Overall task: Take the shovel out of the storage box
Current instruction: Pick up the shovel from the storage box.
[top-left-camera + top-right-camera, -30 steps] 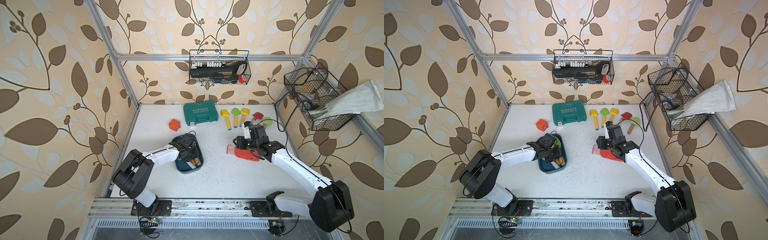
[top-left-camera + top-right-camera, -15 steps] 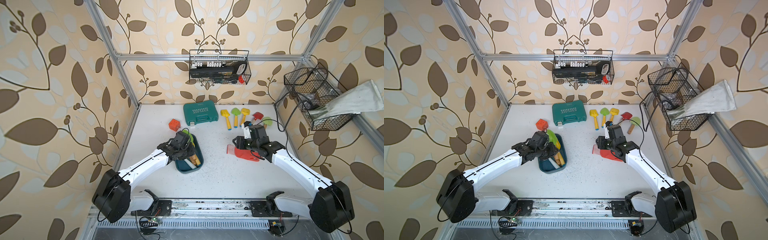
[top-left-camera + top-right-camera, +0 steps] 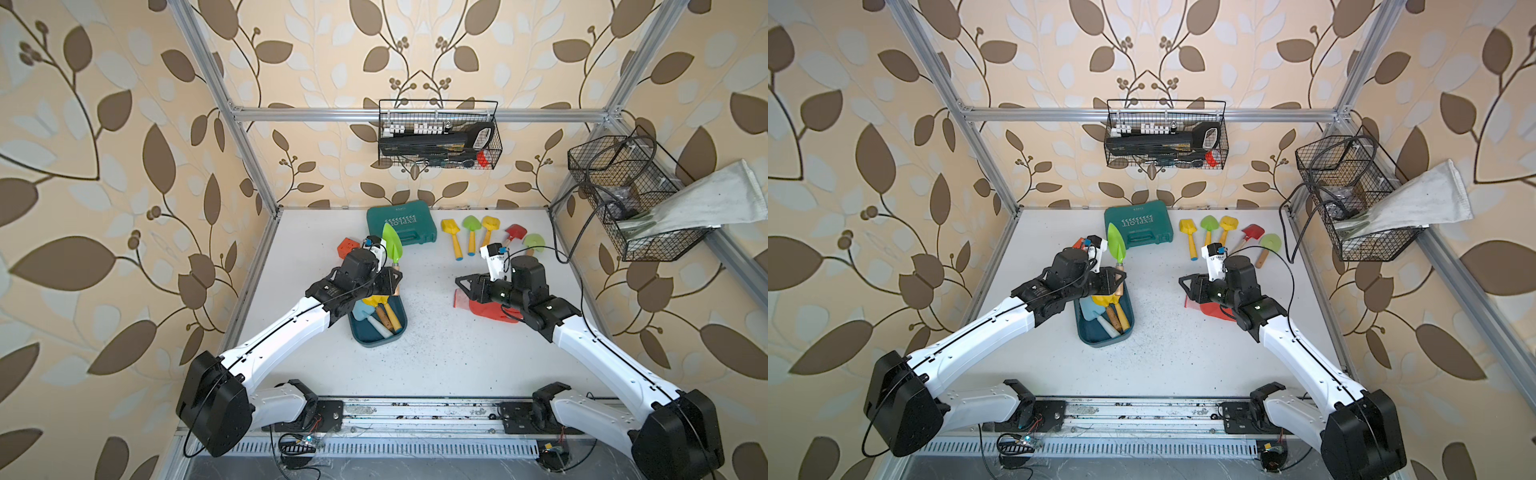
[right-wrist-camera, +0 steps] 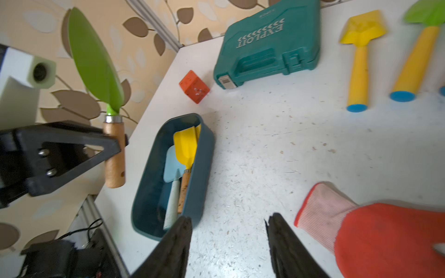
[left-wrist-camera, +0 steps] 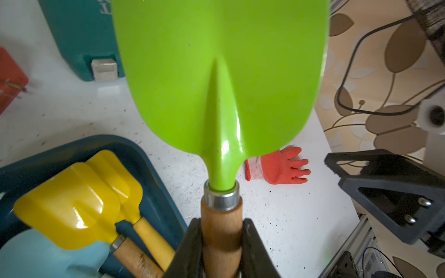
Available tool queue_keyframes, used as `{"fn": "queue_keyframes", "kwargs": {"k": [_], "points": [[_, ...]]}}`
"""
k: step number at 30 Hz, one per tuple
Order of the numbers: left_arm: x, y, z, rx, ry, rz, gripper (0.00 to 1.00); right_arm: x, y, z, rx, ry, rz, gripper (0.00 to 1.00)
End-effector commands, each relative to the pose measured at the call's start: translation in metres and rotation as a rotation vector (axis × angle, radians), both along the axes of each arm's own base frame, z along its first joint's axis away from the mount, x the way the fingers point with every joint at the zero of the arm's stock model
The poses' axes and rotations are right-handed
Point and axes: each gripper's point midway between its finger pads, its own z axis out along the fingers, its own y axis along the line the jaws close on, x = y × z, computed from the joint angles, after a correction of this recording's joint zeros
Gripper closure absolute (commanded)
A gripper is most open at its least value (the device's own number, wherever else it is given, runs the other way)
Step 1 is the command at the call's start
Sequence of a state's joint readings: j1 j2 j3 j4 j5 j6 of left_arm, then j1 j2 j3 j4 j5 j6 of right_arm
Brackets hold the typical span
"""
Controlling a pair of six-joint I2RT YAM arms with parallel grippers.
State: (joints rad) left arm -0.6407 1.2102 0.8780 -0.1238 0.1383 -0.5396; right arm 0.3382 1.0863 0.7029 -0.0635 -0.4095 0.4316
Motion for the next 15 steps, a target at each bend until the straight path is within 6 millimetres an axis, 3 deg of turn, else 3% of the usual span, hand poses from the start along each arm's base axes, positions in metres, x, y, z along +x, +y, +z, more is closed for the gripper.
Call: {"fn": "queue_keyframes", "kwargs": {"k": [1,10,15], "points": [[-0.004,-0.013,0.035,-0.09,-0.231,-0.121,0.94,-0.01,0.03,0.018,0.15,-0.047,0.166,0.46],[-0.021,-0.013,0.049,-0.139,-0.343,-0.192,0.95,-0.042,0.085,0.017,0.167,-0.086,0.423,0.45],[-0.019,-0.018,0.057,-0.164,-0.352,-0.203,0.98,-0.049,0.103,0.014,0.187,-0.095,0.491,0.45]]}}
